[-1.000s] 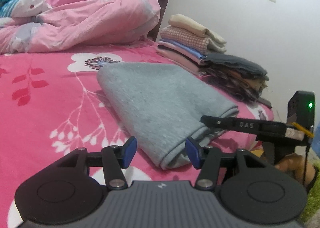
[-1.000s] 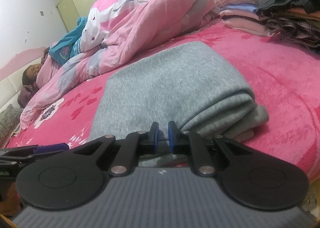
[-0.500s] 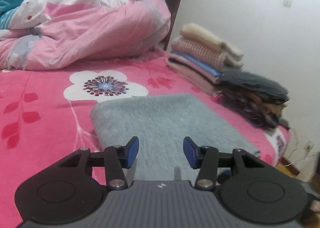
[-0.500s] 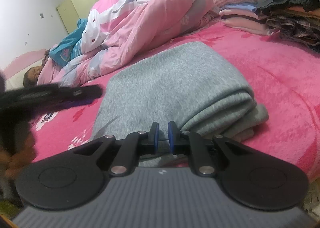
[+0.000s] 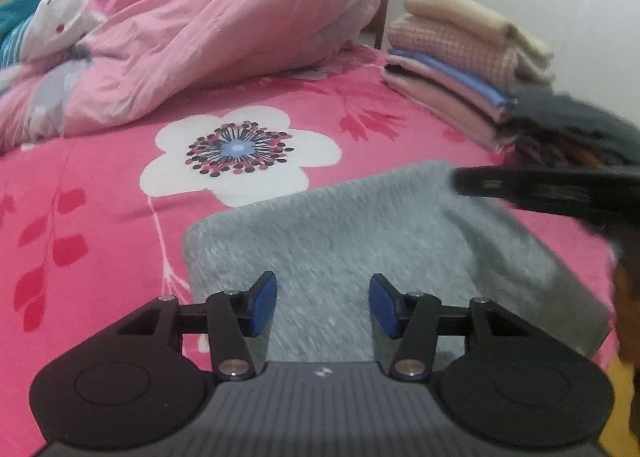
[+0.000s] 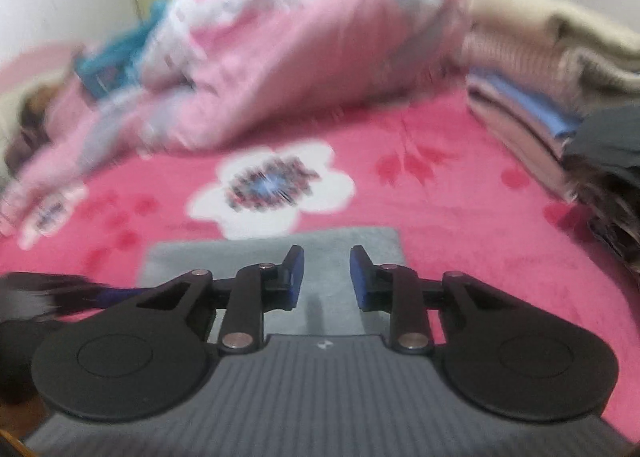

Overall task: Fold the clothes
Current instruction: 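Press the grey bundle flat with the left tool while the right tool smooths it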

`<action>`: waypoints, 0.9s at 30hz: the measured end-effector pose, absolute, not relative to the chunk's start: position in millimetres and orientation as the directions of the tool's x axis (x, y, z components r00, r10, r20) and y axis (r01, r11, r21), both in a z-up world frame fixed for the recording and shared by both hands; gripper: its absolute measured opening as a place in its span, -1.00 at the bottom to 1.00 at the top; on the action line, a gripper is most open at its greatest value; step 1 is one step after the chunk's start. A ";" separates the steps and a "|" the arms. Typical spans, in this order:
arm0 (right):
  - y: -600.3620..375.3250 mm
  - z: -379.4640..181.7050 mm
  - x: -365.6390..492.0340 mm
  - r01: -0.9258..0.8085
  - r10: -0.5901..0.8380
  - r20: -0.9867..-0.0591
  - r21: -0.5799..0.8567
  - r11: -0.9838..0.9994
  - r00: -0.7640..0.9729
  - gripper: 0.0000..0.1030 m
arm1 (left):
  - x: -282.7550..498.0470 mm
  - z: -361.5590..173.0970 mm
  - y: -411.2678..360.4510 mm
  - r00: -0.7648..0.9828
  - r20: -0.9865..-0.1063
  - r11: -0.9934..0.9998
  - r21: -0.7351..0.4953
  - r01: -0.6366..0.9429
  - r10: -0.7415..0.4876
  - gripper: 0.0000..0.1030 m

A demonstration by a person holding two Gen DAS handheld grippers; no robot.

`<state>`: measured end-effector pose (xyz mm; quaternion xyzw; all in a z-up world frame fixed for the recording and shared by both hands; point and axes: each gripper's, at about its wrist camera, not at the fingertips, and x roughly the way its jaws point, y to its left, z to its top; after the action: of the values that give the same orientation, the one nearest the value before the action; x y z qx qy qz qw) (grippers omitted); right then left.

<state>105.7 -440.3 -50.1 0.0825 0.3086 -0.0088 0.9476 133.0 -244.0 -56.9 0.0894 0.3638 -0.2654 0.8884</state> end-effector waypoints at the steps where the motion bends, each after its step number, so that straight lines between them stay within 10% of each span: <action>1: -444.1 -61.0 116.5 0.076 0.032 -0.625 0.145 0.986 0.780 -0.45 | 131.9 -57.7 -245.5 0.594 -0.695 0.840 -0.026 0.541 -0.405 0.07; 27: -404.4 -68.4 -20.2 0.018 0.053 -0.577 0.117 0.993 0.815 -0.09 | 123.3 -58.6 -259.0 0.605 -0.717 0.840 0.053 0.541 -0.345 0.12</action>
<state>-20.2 -404.4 -68.4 0.0585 0.3040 0.0090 0.9508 123.3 -259.0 -58.6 0.1332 0.3672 -0.2499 0.8860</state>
